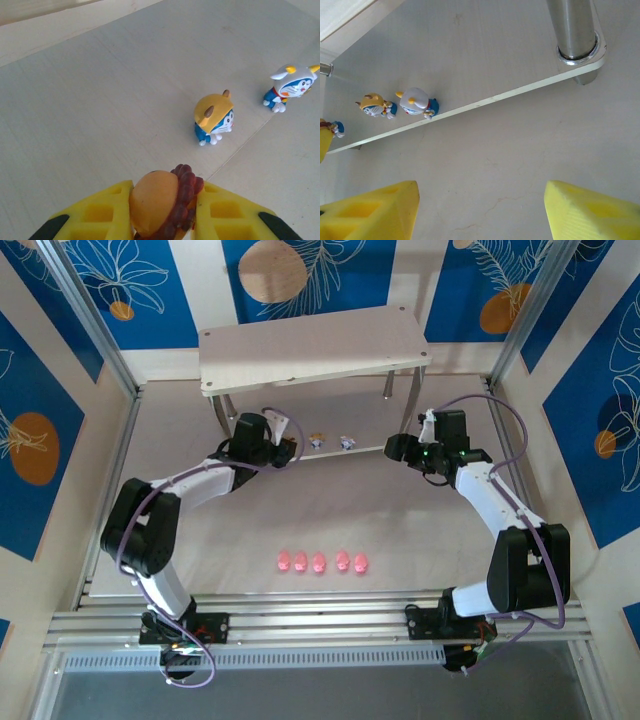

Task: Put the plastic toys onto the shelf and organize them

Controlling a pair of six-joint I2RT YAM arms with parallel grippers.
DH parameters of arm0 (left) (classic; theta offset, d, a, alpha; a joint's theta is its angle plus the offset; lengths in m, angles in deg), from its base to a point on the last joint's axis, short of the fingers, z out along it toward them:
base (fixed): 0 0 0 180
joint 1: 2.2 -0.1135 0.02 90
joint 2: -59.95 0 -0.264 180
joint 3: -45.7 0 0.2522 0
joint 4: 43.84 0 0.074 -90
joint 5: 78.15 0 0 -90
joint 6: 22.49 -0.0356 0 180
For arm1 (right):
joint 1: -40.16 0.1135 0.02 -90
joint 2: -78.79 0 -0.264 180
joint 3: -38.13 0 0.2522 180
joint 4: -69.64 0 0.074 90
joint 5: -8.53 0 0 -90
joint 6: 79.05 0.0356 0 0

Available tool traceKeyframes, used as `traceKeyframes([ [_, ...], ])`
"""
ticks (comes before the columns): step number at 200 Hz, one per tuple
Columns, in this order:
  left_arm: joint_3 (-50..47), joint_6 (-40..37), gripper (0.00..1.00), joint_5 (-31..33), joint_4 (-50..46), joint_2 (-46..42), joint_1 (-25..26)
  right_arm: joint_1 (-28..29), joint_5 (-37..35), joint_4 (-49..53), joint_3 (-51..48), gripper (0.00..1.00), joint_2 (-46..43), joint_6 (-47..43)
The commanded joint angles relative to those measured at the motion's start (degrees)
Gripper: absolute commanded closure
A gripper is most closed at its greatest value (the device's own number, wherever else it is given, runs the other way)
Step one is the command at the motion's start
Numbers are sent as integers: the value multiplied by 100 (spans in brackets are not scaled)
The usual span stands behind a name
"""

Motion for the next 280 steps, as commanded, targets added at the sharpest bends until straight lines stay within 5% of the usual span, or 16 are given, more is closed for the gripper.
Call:
traceKeyframes([
  [1,-1,-168,79,-512,278,136,-121,44,-8,-16,211,32,83,55],
  [280,165,-529,77,-700,107,615,-396,269,-192,45,374,32,329,53],
])
